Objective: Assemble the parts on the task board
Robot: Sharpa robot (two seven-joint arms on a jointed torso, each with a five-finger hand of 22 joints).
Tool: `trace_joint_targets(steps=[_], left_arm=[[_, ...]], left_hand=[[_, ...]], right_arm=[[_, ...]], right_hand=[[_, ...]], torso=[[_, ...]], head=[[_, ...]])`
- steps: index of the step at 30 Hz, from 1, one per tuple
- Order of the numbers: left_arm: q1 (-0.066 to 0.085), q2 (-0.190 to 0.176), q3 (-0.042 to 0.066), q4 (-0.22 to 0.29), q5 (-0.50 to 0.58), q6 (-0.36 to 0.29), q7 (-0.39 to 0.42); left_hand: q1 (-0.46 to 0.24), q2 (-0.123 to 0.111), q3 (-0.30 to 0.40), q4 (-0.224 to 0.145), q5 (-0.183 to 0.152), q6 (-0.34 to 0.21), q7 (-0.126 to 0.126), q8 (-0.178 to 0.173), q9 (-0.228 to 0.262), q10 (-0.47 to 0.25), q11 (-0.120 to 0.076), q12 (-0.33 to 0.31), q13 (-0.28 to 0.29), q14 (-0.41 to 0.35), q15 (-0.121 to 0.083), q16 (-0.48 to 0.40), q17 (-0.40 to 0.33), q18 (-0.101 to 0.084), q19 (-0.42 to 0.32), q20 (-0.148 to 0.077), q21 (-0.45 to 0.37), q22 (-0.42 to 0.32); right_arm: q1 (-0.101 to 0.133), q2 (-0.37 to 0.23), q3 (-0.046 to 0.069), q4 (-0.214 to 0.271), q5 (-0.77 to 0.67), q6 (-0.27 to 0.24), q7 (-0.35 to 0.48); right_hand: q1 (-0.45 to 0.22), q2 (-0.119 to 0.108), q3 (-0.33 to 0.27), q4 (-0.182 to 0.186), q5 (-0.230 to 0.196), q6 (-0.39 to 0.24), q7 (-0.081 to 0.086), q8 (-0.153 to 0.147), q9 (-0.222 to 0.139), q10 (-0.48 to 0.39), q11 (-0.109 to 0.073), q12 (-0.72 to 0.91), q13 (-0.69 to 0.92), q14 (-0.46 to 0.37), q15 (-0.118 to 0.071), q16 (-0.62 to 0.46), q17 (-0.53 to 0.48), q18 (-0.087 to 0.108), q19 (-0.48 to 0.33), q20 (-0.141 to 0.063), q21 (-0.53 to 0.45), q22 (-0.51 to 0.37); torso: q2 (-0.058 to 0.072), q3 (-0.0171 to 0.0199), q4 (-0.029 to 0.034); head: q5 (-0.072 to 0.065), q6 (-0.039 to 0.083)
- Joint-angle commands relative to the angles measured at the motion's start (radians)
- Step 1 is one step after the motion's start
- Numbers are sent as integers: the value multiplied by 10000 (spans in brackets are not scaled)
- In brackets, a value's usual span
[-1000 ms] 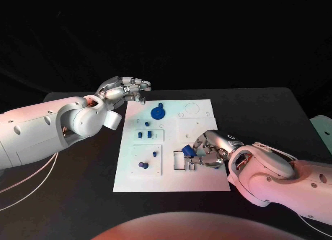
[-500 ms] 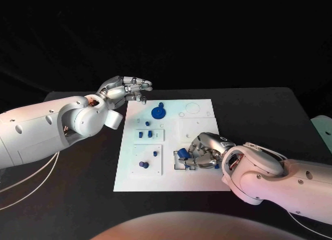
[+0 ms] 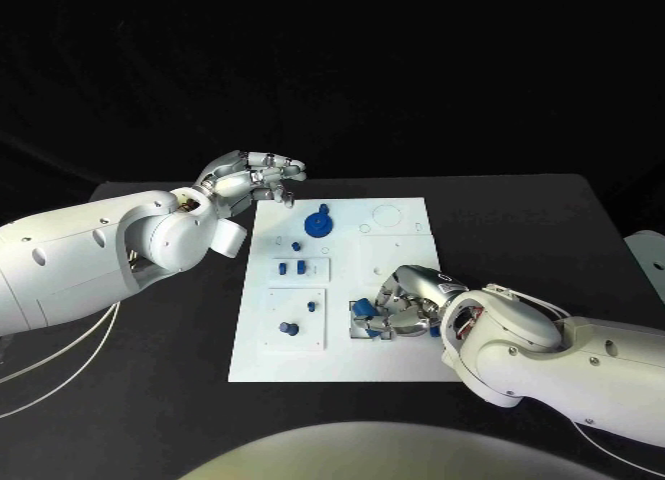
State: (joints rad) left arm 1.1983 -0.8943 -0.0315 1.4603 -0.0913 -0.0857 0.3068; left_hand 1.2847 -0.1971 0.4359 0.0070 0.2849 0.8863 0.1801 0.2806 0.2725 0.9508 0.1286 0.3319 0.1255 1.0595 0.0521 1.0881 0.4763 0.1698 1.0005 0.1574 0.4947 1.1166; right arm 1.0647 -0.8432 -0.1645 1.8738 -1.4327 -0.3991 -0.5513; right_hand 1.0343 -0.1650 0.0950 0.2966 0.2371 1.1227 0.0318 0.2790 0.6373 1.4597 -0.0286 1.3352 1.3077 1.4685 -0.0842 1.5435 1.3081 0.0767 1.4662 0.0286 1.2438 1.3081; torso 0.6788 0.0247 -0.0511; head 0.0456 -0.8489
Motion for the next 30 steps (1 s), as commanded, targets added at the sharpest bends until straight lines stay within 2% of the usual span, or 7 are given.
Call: trace_joint_targets(steps=[1,5,9,21,24,27,30], left_arm=[[6,10,7,28,43,133,48],[6,4,7,35,44,129,46],[6,-6,7,41,46,126,43],[7,-25,7,47,47,119,44],[7,-32,7,46,47,117,42],[7,-45,7,43,47,106,38],[7,-48,6,38,48,100,35]], left_hand=[[16,62,-55,19,11,-36,-1,36,0,-44,-6,36,-14,-75,26,12,-11,113,17,23,-57,-12],[16,62,-55,19,11,-36,-1,36,0,-44,-6,36,-14,-75,26,12,-11,113,17,23,-57,-12],[13,68,-75,25,14,-42,1,44,-2,-93,-1,67,-13,-87,31,27,-34,113,18,29,-71,-42],[9,65,-83,27,14,-47,3,44,-3,-100,0,74,-12,-89,32,30,-38,113,19,30,-73,-48],[9,65,-83,27,14,-47,3,44,-3,-100,0,74,-12,-89,32,30,-38,113,19,30,-73,-48],[9,66,-86,28,17,-51,4,44,-4,-112,2,78,-12,-91,33,33,-43,113,19,31,-76,-54],[9,66,-86,28,17,-51,4,44,-4,-112,2,78,-12,-91,33,33,-43,113,19,31,-76,-54]], right_arm=[[-11,67,0,-56,-162,243,-49],[-11,121,0,-137,-210,191,-62],[-11,145,0,-172,-242,86,-62],[-30,-38,0,172,-403,-208,-6],[-37,-196,0,384,-410,-241,36],[-39,-400,0,600,-412,-225,64],[-36,-549,0,735,-413,-178,74]], right_hand=[[-337,-110,-443,17,-602,-17,94,-67,13,51,-11,-39,724,855,-58,52,1737,-114,127,-84,-74,1738],[-606,77,-1965,20,-679,-99,126,-97,125,-55,15,-292,573,846,-33,38,1699,-94,102,-64,-208,1719],[-652,16,-2486,27,-689,-344,207,-225,122,-299,83,-807,192,853,21,48,1753,-57,37,-25,-444,1661],[-590,131,-2578,22,-507,-345,219,-232,141,-291,96,-816,185,850,40,43,1746,-58,42,0,-448,1664],[-503,253,-2519,18,-329,-267,195,-196,166,-186,79,-617,334,853,29,46,1759,-68,67,-1,-387,1683],[-301,573,-2356,4,-147,-30,113,-68,259,51,12,-144,696,888,-19,92,1930,-101,134,-32,-203,1737],[-278,652,-2336,3,-93,73,74,-11,307,141,-21,40,840,921,-44,136,2097,-115,160,-52,-132,1758]], torso=[[3,0,3],[7,2,6],[4,0,4],[-5,9,-2],[-3,16,3],[-7,10,-12],[-10,-3,-15]], head=[[8,-3],[12,0],[16,-4],[27,-3],[34,-1],[57,-12],[61,-16]])
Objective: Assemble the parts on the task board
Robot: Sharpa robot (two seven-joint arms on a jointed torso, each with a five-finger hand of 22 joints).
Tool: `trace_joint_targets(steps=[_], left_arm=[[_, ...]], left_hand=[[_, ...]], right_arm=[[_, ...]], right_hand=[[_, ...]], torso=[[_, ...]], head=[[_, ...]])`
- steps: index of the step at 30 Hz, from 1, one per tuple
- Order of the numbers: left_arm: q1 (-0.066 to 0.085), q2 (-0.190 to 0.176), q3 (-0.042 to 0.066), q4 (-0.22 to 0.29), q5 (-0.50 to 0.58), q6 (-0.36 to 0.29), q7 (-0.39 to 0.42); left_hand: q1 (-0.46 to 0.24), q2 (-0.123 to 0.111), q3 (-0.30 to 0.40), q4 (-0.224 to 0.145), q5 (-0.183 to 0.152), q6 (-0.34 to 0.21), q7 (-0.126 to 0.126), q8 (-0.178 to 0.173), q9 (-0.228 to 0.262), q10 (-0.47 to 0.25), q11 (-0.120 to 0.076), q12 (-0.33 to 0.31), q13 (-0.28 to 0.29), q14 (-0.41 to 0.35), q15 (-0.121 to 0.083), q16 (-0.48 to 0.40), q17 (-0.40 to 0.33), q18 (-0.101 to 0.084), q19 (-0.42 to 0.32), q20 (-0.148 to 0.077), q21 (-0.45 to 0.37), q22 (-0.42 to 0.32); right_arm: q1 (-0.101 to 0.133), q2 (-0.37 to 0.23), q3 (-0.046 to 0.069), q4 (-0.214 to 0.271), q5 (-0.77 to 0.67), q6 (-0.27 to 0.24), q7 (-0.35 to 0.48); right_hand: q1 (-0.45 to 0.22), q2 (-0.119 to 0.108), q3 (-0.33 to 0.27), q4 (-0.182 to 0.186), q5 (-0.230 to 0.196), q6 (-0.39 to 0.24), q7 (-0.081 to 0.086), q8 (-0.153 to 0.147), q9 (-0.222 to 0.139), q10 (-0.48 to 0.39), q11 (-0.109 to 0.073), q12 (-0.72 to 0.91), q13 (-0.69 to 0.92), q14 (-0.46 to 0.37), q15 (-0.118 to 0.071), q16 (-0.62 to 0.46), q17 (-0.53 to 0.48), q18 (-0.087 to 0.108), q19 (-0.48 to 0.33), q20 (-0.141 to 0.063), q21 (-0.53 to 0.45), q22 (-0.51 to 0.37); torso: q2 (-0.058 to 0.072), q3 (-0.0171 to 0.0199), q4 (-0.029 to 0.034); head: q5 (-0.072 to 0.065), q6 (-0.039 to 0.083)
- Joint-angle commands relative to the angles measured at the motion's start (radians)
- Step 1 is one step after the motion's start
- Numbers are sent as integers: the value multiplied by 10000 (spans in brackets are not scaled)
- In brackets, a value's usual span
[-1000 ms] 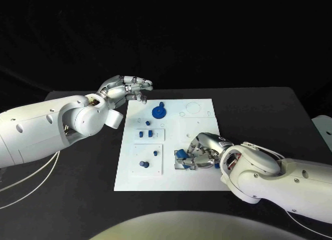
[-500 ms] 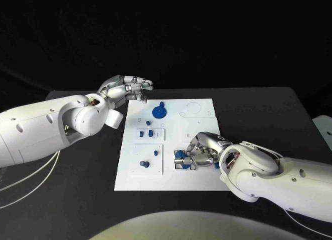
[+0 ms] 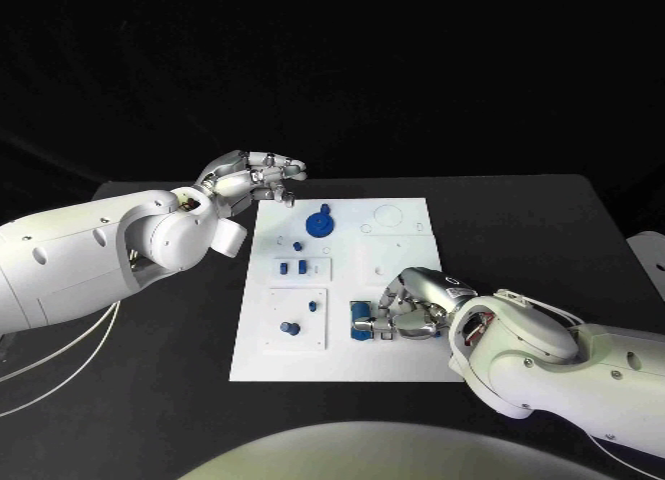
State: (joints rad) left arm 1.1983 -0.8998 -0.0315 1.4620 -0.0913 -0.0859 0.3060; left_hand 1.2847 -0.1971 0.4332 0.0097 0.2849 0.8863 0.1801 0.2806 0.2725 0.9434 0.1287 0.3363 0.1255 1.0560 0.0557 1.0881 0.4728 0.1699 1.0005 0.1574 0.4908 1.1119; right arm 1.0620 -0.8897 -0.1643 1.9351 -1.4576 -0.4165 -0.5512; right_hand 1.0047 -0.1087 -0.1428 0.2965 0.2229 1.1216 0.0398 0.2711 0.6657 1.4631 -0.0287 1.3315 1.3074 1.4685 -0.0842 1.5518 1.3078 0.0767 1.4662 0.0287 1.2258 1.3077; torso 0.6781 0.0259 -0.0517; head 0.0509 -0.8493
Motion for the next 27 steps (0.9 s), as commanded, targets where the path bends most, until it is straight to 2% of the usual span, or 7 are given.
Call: trace_joint_targets(steps=[1,7,11,17,19,25,27], left_arm=[[7,7,6,18,48,102,42],[7,15,6,10,49,103,39],[6,21,5,4,49,104,37],[5,27,5,3,49,108,28],[5,25,5,3,49,106,24],[5,20,5,6,49,101,20],[5,19,5,8,49,102,20]], left_hand=[[9,66,-59,1,17,-51,4,44,-4,-38,0,35,-12,-55,-3,33,-8,112,19,31,-37,-7],[9,66,-59,1,17,-51,4,44,-4,-38,0,35,-12,-55,-3,33,-8,112,19,31,-37,-7],[9,66,-59,1,17,-51,4,44,-4,-38,0,35,-12,-55,-3,33,-8,112,19,31,-37,-7],[7,75,-63,7,22,-51,4,48,-4,-55,2,44,-12,-58,-1,38,-15,112,20,33,-41,-17],[7,75,-63,7,22,-51,4,48,-4,-55,2,44,-12,-58,-1,38,-15,112,20,33,-41,-17],[7,75,-63,7,22,-51,4,48,-4,-55,2,44,-12,-58,-1,38,-15,112,20,33,-41,-17],[7,75,-63,7,22,-51,4,48,-4,-55,2,44,-12,-58,-1,38,-15,112,20,33,-41,-17]], right_arm=[[-8,-125,-1,161,-164,24,76],[-6,-172,-2,199,-84,223,84],[-7,-72,-3,163,34,294,141],[-8,3,-3,89,83,366,180],[-8,9,-3,42,76,397,177],[-8,82,-3,-188,24,512,170],[-8,110,-3,-245,-4,551,170]], right_hand=[[18,89,42,4,48,84,-6,68,23,107,-20,77,843,921,-45,53,2101,-115,160,-53,48,1762],[14,108,44,5,67,98,-12,76,33,103,-27,62,832,925,-51,59,2122,-117,164,-58,58,1765],[160,260,103,-14,262,90,-26,70,69,98,-44,44,829,923,-69,57,2113,-118,169,-82,55,1767],[1343,554,289,-52,410,52,-53,10,127,118,-69,78,885,930,-93,67,2157,-128,187,-111,87,1780],[1776,644,336,-65,611,39,-62,-34,123,127,-78,93,907,934,-102,74,2182,-132,194,-119,104,1786],[2769,792,479,-86,735,84,-103,-140,78,186,-115,213,1020,946,-131,89,2246,-139,207,-143,137,1796],[3034,764,500,-95,708,105,-116,-165,67,200,-127,243,1049,949,-141,92,2259,-140,209,-153,142,1798]], torso=[[-6,-14,-14],[2,3,4],[3,-4,12],[8,-11,13],[8,-18,10],[7,-16,16],[8,-11,24]], head=[[13,-15],[11,-9],[7,-14],[-15,-13],[-15,-20],[11,-37],[19,-46]])
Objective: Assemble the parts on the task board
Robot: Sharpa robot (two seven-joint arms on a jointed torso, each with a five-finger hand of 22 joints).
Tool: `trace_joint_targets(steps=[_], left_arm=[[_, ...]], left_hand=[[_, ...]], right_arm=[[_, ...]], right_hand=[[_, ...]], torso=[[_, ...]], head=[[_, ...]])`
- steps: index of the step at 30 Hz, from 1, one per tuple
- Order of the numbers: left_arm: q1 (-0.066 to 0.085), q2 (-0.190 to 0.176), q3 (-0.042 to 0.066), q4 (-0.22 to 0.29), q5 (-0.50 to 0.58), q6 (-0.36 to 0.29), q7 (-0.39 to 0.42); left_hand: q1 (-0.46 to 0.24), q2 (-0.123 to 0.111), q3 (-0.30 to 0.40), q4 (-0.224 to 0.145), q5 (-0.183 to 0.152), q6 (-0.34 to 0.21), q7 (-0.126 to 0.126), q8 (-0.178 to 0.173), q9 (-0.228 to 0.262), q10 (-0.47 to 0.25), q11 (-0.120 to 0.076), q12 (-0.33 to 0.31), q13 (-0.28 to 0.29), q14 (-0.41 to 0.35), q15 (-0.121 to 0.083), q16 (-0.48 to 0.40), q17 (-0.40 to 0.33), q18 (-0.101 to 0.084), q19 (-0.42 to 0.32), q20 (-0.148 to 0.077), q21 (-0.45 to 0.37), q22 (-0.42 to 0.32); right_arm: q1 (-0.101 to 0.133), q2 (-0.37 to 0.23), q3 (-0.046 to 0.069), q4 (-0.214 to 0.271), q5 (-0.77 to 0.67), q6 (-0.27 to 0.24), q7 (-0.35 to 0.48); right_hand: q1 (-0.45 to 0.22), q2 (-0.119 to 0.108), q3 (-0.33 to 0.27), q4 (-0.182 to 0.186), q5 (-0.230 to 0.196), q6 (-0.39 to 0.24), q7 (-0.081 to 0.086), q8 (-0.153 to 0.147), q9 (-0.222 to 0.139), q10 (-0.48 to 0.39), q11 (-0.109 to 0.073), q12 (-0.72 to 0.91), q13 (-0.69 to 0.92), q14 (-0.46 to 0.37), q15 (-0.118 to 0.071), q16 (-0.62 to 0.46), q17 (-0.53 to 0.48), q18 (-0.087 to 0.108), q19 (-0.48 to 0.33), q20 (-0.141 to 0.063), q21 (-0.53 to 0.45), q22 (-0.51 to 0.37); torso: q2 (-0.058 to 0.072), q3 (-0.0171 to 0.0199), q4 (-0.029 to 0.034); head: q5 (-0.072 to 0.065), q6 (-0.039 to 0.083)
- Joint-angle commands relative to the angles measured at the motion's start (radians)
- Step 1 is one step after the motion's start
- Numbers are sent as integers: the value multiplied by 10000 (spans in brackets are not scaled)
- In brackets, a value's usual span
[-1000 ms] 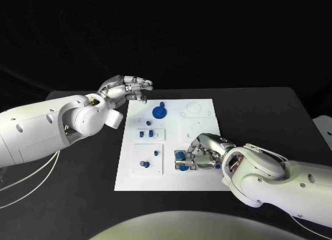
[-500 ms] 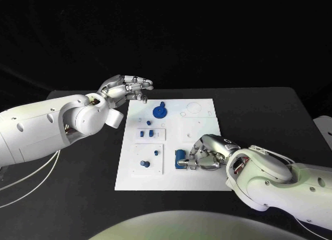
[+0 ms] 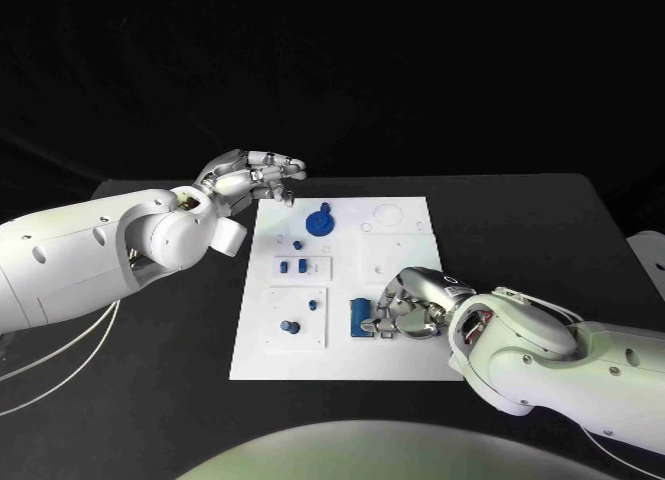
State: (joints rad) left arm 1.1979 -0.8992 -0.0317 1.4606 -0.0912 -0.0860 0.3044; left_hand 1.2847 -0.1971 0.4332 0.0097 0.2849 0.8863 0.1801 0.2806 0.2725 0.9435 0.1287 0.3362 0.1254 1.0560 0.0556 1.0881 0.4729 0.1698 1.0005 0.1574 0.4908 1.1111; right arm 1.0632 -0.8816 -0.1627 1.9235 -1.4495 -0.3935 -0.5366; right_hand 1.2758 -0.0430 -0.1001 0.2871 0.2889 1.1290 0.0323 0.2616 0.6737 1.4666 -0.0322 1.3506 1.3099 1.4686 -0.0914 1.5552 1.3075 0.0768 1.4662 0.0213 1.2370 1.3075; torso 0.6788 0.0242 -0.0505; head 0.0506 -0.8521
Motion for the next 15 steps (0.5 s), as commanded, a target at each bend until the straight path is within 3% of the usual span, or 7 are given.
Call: trace_joint_targets(steps=[1,9,15], left_arm=[[9,11,7,23,48,102,35],[9,3,7,20,48,97,35],[9,-20,6,25,48,89,27]], left_hand=[[7,75,-64,7,22,-50,5,48,-4,-57,2,44,-12,-58,0,37,-17,113,20,32,-41,-9],[7,75,-64,7,22,-50,5,48,-4,-57,2,44,-12,-58,0,37,-17,113,20,32,-41,-9],[7,75,-64,7,22,-50,5,48,-4,-57,2,44,-12,-58,0,37,-17,113,20,32,-41,-9]], right_arm=[[-20,42,-19,-154,-97,334,21],[-20,31,-20,-220,-180,324,-3],[-20,-82,-20,-157,-169,428,101]], right_hand=[[407,88,73,-2,32,39,-44,-79,-17,170,-96,63,1035,947,-71,58,2263,-143,210,-82,37,1803],[484,61,57,14,-20,62,-43,-85,-21,188,-97,102,1067,952,-73,64,2284,-146,214,-85,50,1806],[760,-147,-45,1,-136,100,-46,-121,-37,191,-101,103,1079,951,-76,63,2284,-141,204,-91,15,1798]], torso=[[1,9,10],[-5,4,-11],[0,17,-6]], head=[[25,-21],[31,-23],[42,-43]])
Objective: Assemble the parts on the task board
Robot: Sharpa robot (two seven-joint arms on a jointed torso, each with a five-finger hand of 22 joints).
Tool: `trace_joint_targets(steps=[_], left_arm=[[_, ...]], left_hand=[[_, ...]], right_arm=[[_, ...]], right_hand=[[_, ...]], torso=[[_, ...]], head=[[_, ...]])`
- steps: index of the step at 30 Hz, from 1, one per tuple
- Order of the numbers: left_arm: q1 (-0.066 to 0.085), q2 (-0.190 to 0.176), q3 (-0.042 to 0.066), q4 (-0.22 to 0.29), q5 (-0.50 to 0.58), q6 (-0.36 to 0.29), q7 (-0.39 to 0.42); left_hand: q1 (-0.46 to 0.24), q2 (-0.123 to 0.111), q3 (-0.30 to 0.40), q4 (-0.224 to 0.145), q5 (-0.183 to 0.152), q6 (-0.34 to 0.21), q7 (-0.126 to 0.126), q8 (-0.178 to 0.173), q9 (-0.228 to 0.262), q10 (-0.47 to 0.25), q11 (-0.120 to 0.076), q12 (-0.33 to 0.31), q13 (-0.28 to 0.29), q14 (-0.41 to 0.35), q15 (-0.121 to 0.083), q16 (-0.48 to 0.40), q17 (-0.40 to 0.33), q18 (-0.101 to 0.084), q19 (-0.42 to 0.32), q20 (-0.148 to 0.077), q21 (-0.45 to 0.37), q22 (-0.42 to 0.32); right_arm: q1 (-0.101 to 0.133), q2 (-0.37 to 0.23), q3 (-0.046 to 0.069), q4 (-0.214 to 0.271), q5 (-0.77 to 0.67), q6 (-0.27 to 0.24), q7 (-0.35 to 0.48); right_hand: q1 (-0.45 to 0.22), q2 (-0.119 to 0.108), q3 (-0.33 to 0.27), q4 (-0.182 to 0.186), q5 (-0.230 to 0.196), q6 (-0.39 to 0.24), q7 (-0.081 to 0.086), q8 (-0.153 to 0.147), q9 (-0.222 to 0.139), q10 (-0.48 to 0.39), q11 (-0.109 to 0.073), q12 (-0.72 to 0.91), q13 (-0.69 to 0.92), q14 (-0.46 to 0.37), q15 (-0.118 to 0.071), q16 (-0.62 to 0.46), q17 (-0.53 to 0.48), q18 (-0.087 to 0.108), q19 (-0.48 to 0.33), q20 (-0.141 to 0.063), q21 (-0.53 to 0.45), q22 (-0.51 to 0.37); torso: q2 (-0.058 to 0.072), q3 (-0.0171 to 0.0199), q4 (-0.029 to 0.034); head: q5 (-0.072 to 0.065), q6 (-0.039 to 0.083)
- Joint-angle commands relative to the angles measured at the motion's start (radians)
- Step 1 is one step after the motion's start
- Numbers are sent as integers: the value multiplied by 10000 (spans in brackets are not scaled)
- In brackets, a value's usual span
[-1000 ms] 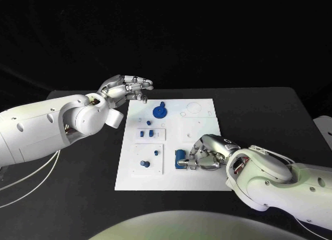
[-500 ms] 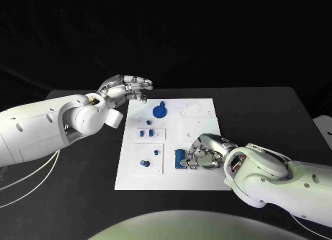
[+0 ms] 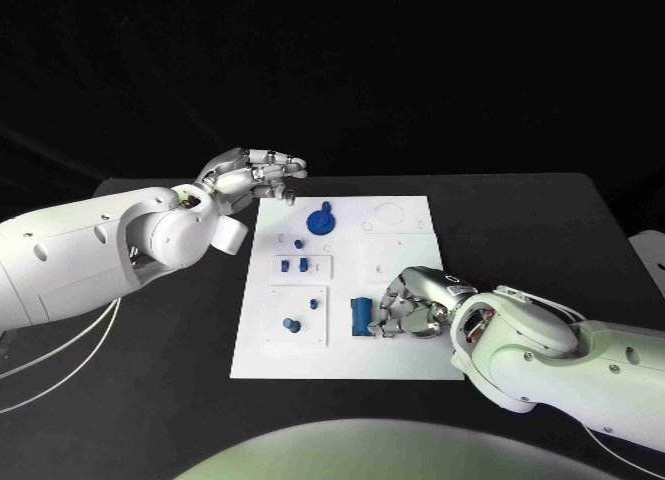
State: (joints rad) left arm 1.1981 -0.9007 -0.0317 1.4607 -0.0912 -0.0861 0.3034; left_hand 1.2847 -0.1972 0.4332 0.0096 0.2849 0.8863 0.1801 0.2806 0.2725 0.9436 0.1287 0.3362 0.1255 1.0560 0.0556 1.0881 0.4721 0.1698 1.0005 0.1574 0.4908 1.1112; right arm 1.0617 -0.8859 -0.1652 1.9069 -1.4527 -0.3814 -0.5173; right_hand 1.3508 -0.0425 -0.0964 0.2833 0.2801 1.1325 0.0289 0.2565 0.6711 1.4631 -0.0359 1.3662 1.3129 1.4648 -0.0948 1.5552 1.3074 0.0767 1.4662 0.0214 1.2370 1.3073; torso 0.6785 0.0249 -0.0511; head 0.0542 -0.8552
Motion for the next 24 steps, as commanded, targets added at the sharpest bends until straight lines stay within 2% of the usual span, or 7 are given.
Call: trace_joint_targets(steps=[1,5,10,17,24], left_arm=[[7,-9,6,24,48,88,37],[7,-22,5,26,48,82,38],[7,-20,4,24,48,83,37],[6,-21,2,17,48,85,39],[2,-31,-5,15,48,89,47]], left_hand=[[6,76,-64,7,22,-50,5,48,-4,-57,2,44,-12,-58,0,37,-9,113,20,33,-41,-9],[6,76,-64,7,22,-50,5,48,-4,-57,2,44,-12,-58,0,37,-9,113,20,33,-41,-9],[15,94,-65,10,26,-52,3,53,-5,-81,4,63,-11,-64,2,46,-22,114,22,35,-46,-25],[15,94,-65,10,26,-52,3,53,-5,-81,4,63,-11,-64,2,46,-22,114,22,35,-46,-25],[15,94,-65,10,26,-52,3,53,-5,-81,4,63,-11,-64,2,46,-22,114,22,35,-46,-25]], right_arm=[[-5,-48,5,15,-130,318,-79],[-5,-78,5,50,-74,357,1],[-5,-84,5,72,-44,293,50],[11,-361,7,173,-113,-174,89],[336,-1214,14,313,-175,-634,112]], right_hand=[[24,-170,-92,39,-55,68,-11,-72,-11,223,-63,-61,1043,989,-43,63,2283,-143,208,-91,29,1803],[36,-262,-174,65,-99,83,5,-87,-19,221,-52,-66,1043,986,-37,58,2268,-139,201,-90,4,1797],[-288,-312,-461,99,-349,137,42,-122,-34,218,-17,-85,1041,985,-7,57,2266,-140,198,-66,-6,1796],[-368,-265,-536,91,-333,114,49,-154,-40,151,-10,-251,926,978,0,47,2232,-128,184,-59,-64,1781],[-230,-276,-606,72,-128,-37,94,-239,-34,48,23,-473,776,962,21,25,2160,-101,141,-43,-222,1742]], torso=[[4,7,0],[3,8,-9],[1,12,-5],[-5,3,-4],[-27,-5,-33]], head=[[7,-12],[15,-15],[8,-11],[-49,10],[-174,51]])
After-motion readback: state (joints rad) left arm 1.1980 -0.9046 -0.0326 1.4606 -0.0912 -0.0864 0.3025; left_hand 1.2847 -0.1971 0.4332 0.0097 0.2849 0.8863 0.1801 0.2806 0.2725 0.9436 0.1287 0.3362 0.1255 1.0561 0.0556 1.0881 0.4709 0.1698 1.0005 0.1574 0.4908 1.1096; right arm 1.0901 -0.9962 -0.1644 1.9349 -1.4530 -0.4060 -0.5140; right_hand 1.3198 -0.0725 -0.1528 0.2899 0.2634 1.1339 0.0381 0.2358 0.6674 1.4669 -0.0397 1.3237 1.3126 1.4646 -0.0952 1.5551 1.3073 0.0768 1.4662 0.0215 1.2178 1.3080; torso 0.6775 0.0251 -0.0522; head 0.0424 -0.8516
